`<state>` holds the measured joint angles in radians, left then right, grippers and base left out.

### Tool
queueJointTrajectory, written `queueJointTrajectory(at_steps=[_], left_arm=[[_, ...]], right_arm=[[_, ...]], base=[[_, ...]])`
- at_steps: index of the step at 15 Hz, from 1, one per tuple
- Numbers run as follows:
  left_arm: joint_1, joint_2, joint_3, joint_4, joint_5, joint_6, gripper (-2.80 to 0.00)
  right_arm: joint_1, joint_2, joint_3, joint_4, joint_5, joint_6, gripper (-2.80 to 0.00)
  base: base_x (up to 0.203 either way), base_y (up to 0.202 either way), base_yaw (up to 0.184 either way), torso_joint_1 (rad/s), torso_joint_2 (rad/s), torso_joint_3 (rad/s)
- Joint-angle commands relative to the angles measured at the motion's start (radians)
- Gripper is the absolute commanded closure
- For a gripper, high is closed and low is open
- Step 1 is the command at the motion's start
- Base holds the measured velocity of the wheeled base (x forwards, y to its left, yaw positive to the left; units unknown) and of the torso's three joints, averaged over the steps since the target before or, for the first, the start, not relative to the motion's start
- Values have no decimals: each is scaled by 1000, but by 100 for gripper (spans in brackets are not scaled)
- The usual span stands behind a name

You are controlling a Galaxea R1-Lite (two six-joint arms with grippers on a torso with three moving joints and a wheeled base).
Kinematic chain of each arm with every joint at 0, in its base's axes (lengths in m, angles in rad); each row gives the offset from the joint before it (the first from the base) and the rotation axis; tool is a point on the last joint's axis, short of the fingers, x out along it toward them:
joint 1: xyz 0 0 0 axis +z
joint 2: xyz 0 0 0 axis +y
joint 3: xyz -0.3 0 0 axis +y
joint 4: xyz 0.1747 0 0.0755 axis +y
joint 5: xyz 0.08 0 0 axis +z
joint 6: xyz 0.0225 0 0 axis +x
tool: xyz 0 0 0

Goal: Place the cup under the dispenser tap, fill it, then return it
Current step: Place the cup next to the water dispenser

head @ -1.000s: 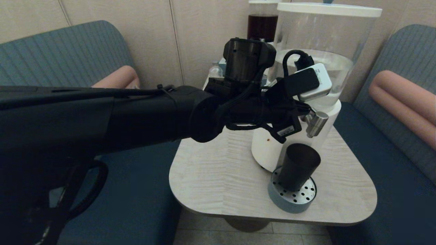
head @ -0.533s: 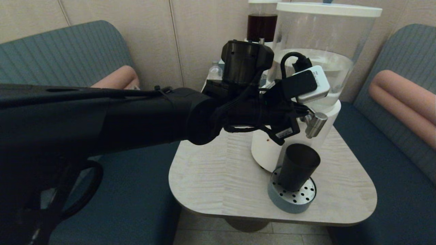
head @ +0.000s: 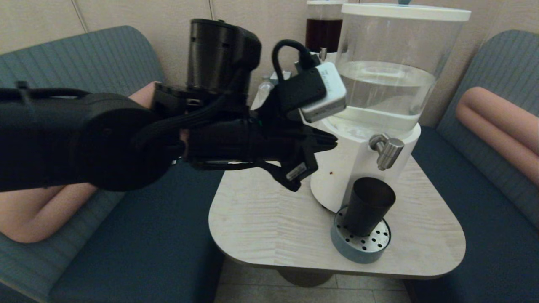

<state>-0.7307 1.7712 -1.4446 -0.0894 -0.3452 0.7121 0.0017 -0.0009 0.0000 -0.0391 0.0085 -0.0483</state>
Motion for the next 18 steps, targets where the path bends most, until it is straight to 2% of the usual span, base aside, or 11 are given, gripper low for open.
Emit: queueJointTrajectory(at_steps=[1,2,3,4,6,8,11,13,16,17,18], left_arm=[[25,-176,105,-4,-28,-115,0],[36,-247,177,-20,-68,-251,0],[48,-296,265,-54,-103,-339,0],[64,-329,367,-115,-141,-385,0],[115,-359,592,-310,-230,-428,0],[172,-337,794,-630,-315,-455,0],[202,-166,942,-1035,-361,-508,0],[202,-71,985,-1155,-367,-535,0],[152,0,991,-1200,-376,-548,0],[128,13,996,-1208,-377,-545,-280],[112,28,996,-1222,-377,-546,-280]], right_arm=[[1,-1,15,-1,1,-1,0],[0,-1,15,-1,1,-1,0],[0,-1,15,-1,1,-1,0],[1,-1,14,-1,1,-1,0],[0,-1,15,-1,1,-1,0],[0,-1,15,-1,1,-1,0],[0,-1,15,-1,1,-1,0],[0,-1,15,-1,1,-1,0],[0,-1,15,-1,1,-1,0],[0,-1,15,-1,1,-1,0],[0,-1,15,-1,1,-1,0]], base=[[0,0,0,0,0,0],[0,0,0,0,0,0],[0,0,0,0,0,0],[0,0,0,0,0,0],[0,0,0,0,0,0],[0,0,0,0,0,0],[0,0,0,0,0,0],[0,0,0,0,0,0],[0,0,0,0,0,0],[0,0,0,0,0,0],[0,0,0,0,0,0]])
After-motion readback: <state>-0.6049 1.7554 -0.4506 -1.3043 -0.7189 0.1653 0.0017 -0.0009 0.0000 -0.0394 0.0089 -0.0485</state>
